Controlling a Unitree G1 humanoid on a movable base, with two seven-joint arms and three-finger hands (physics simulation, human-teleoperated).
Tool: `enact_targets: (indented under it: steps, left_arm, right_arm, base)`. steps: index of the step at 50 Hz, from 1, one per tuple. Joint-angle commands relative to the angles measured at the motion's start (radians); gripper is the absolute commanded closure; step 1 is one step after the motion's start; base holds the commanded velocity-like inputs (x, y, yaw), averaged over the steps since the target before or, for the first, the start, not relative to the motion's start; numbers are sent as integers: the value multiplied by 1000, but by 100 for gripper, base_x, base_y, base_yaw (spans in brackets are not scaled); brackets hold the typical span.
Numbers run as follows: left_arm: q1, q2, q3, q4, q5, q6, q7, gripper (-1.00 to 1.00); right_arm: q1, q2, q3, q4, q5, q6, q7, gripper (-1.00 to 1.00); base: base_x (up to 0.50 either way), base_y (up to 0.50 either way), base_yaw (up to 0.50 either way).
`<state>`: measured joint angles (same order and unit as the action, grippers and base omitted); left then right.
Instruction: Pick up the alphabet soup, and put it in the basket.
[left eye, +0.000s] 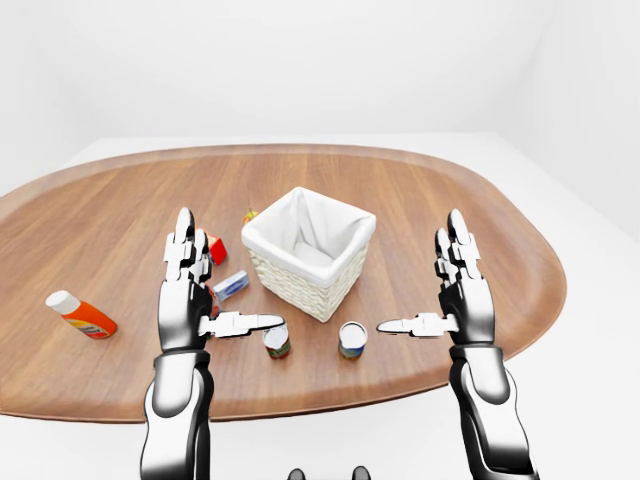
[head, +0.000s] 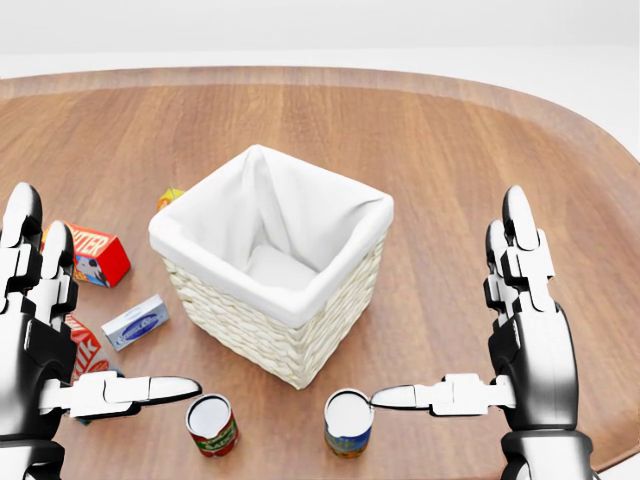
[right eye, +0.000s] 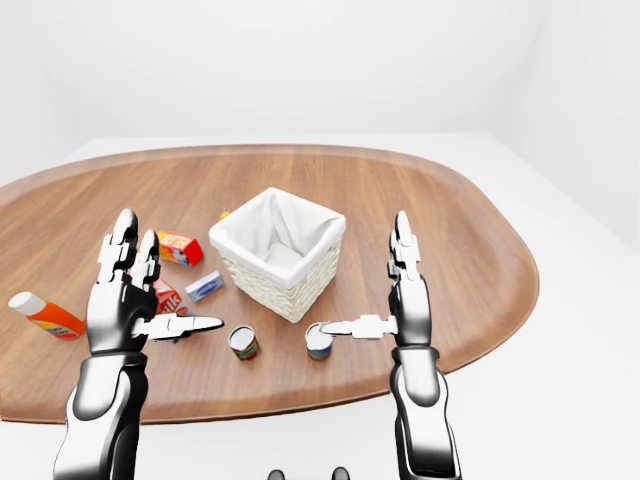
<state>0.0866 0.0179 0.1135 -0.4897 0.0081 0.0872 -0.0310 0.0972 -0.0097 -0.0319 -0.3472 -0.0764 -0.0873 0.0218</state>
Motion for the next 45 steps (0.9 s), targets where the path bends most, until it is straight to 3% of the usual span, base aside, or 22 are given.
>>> enact_targets:
  steps: [1, 18, 45]
  left_arm:
    - [0, 0, 0, 0, 1, 0, 0, -100]
    - [0, 0, 0, -8, -1, 0, 1, -100]
    - [0, -1, 2, -15, -2, 0, 2, -100]
  right_arm:
    - [0, 0, 0, -2, 1, 0, 0, -100]
    - [0, 0, 3, 3, -8, 0, -1, -100]
    - [32, -8, 18, 103, -91, 0, 17, -100]
  base:
    - [34, 0, 0]
    - [32, 0, 0]
    - [1, 0, 0]
